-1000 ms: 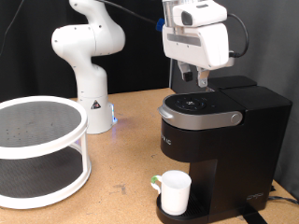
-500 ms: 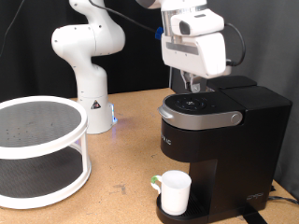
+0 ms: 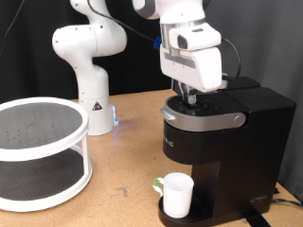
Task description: Make a cup of coffee with the keurig machine
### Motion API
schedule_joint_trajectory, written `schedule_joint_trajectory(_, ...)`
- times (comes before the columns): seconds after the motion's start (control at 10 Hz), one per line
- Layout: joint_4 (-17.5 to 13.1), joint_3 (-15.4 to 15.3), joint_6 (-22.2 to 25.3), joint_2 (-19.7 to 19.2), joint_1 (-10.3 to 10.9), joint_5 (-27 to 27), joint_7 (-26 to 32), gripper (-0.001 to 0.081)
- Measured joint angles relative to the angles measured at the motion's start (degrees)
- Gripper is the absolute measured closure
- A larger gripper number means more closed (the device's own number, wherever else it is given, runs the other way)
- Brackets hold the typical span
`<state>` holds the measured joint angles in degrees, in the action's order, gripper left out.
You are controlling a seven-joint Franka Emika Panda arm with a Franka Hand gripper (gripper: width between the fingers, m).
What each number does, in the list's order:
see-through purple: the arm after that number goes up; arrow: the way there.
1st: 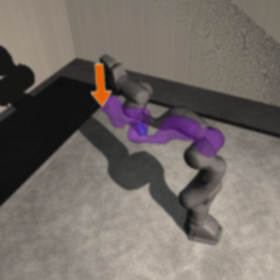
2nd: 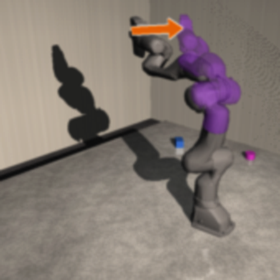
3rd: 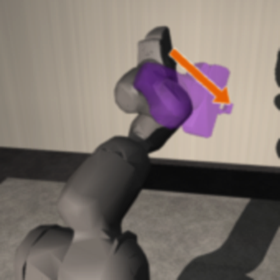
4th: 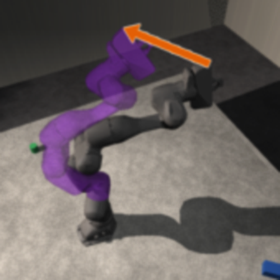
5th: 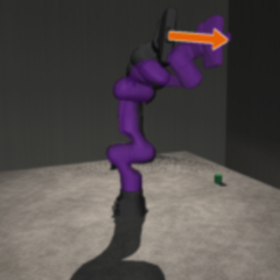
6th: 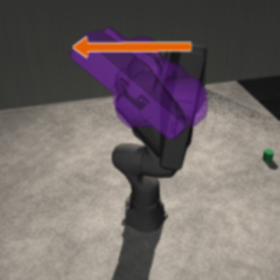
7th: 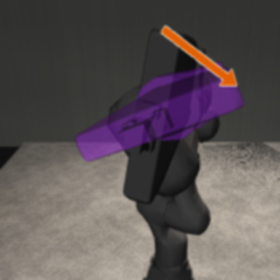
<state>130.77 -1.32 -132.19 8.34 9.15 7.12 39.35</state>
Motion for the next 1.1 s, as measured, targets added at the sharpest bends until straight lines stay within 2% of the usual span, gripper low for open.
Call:
schedule_joint_trajectory(0.4, -0.4, 0.1, 0.0, -0.8, -0.2, 0.1, -0.7, 0.0805)
schedule_joint_trajectory(0.8, -3.8, 0.6, 6.2, -2.8, -0.5, 0.6, -1.8, 0.0805)
schedule_joint_trajectory(1.1, -5.3, 0.9, 8.4, -3.7, -0.7, 1.9, -1.9, 0.0805)
